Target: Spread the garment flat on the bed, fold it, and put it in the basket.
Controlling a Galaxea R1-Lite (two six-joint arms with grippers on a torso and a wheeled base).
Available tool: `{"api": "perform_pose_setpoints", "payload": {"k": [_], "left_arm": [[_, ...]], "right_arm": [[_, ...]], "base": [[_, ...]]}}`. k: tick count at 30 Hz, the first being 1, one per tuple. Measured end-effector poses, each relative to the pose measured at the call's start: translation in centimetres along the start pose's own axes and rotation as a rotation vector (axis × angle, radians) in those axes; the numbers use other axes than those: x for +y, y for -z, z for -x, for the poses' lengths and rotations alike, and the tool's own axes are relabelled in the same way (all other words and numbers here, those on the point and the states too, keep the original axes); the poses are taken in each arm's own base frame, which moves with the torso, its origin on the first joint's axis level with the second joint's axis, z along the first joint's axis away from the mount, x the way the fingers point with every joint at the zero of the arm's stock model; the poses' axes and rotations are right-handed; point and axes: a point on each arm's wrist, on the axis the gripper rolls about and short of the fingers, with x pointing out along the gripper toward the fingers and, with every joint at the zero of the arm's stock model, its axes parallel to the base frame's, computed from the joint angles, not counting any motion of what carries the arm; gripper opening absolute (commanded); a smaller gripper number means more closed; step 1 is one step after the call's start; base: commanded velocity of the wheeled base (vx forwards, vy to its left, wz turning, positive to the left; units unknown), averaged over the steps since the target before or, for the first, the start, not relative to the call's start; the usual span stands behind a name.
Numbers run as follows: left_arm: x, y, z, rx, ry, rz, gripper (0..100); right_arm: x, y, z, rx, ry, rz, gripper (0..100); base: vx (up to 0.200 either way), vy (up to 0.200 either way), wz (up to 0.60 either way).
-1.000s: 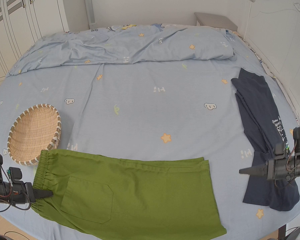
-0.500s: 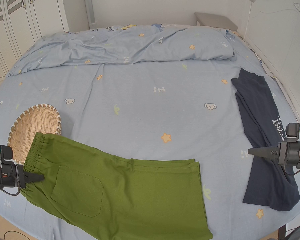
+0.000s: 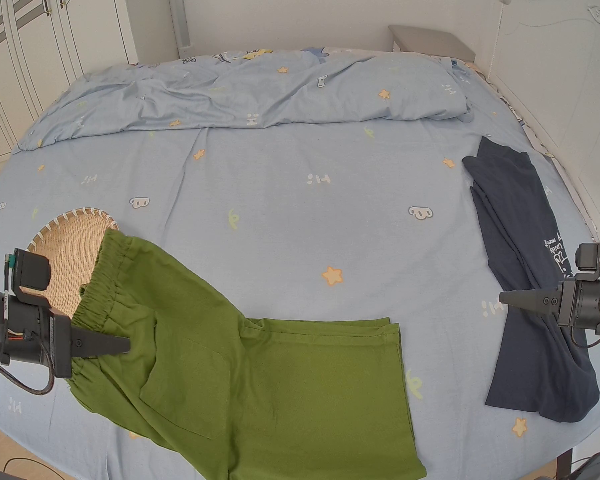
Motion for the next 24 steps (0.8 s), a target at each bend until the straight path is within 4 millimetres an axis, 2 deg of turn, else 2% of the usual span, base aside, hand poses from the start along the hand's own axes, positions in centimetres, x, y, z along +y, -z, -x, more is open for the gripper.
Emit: {"api": "perform_pose_setpoints", "payload": {"k": [14,24], "left_arm": [[-6.2,-1.9,-4.5,0.067,0.171,-0.186,0],[-10.7,-1.7,-8.5,0.097,0.183,-0.133,0]], "right_arm": [[-0.1,0.0,-0.1,0.003,0.013,-0.003,100],[-0.3,0.0,-0.2,0.003,0.019,-0.009,100]], "base": [[0.0,0.0,0.0],[0.0,0.0,0.0]]}}
